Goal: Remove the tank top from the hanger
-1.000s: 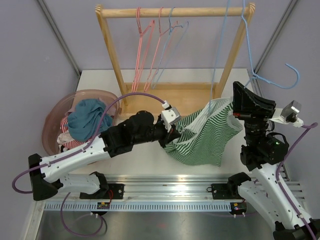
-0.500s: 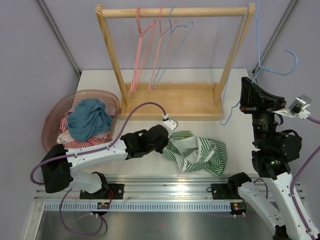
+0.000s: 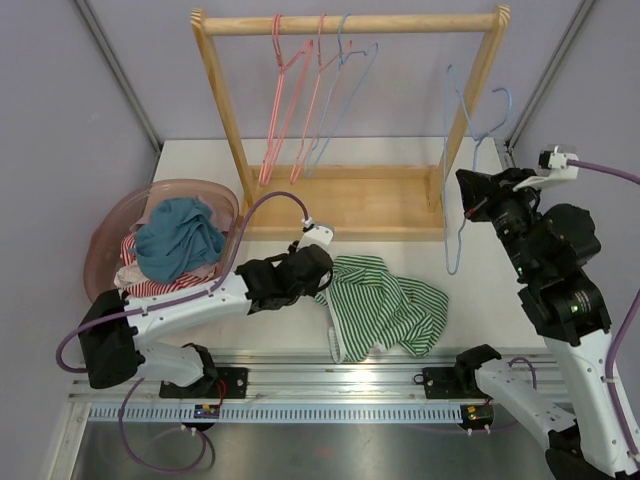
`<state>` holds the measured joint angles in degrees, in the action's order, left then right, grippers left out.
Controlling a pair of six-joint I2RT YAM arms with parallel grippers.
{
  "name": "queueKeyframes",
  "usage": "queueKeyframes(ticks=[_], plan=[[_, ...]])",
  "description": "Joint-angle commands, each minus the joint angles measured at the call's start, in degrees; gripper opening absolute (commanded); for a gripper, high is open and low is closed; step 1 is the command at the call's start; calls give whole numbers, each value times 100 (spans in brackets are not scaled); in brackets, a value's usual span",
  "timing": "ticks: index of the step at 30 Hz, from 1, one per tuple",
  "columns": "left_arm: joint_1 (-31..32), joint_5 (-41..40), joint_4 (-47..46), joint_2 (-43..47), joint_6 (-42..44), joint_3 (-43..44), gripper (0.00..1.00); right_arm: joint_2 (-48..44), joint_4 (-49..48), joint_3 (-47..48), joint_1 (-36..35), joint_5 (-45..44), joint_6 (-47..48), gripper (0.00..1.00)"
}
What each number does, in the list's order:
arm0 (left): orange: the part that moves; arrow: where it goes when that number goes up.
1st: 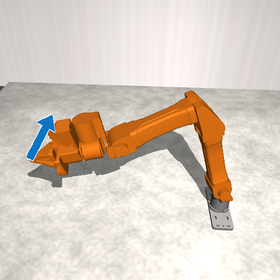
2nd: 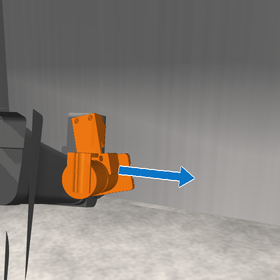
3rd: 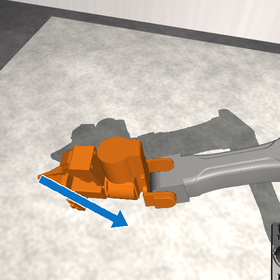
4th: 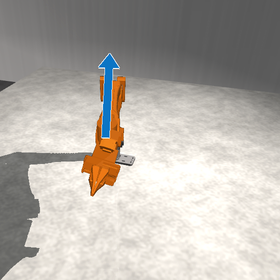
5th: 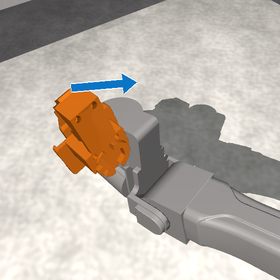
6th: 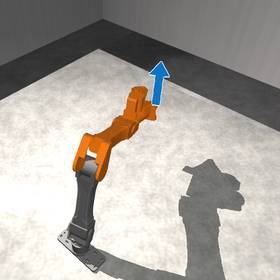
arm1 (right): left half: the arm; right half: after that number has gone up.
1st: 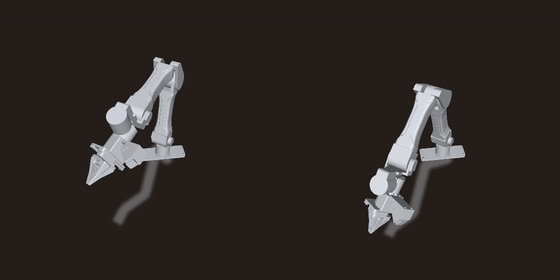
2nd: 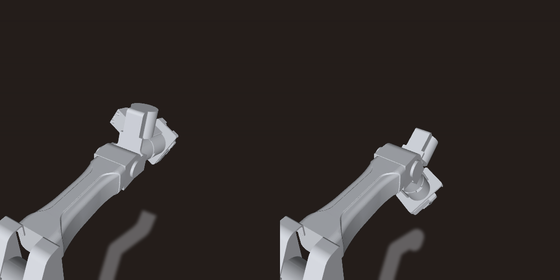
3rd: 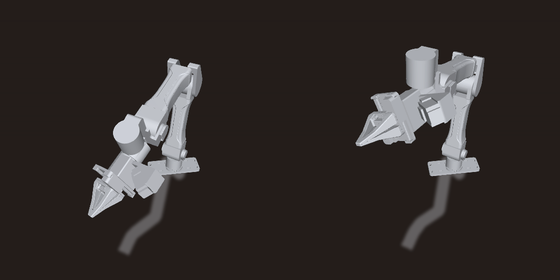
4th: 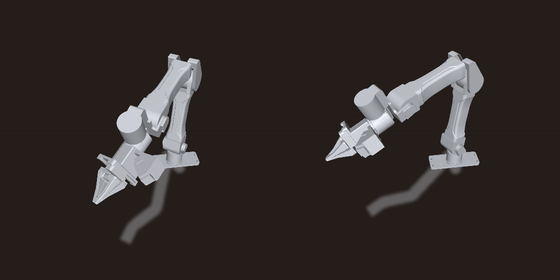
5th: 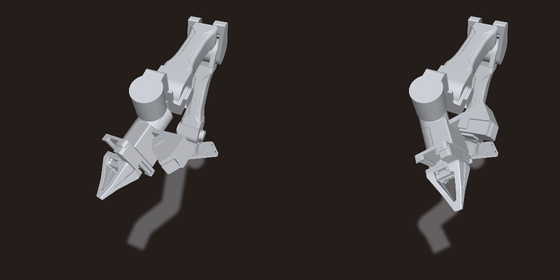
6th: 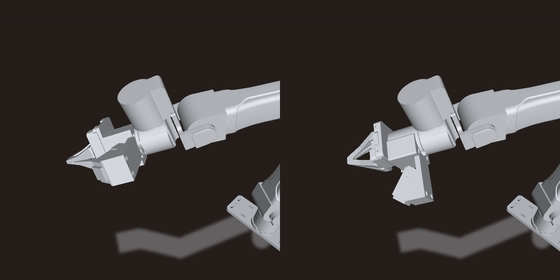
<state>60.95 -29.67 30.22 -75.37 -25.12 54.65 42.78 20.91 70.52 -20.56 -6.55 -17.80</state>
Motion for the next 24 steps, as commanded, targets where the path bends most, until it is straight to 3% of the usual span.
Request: queueKeyframes(ticks=[1,8,15,20,24], plan=[[-4,4,89,426,-256,300,44,694,896,768,17,154,171,0],[57,374,256,1426,-265,-15,99,1890,1187,2384,17,163,365,0],[101,585,582,2394,-230,-139,99,3427,1548,3994,17,101,479,0],[136,971,564,2633,-124,-183,99,4316,1960,5223,25,-31,620,0],[382,840,241,2782,-80,-341,99,4992,2190,5806,87,30,594,0]])
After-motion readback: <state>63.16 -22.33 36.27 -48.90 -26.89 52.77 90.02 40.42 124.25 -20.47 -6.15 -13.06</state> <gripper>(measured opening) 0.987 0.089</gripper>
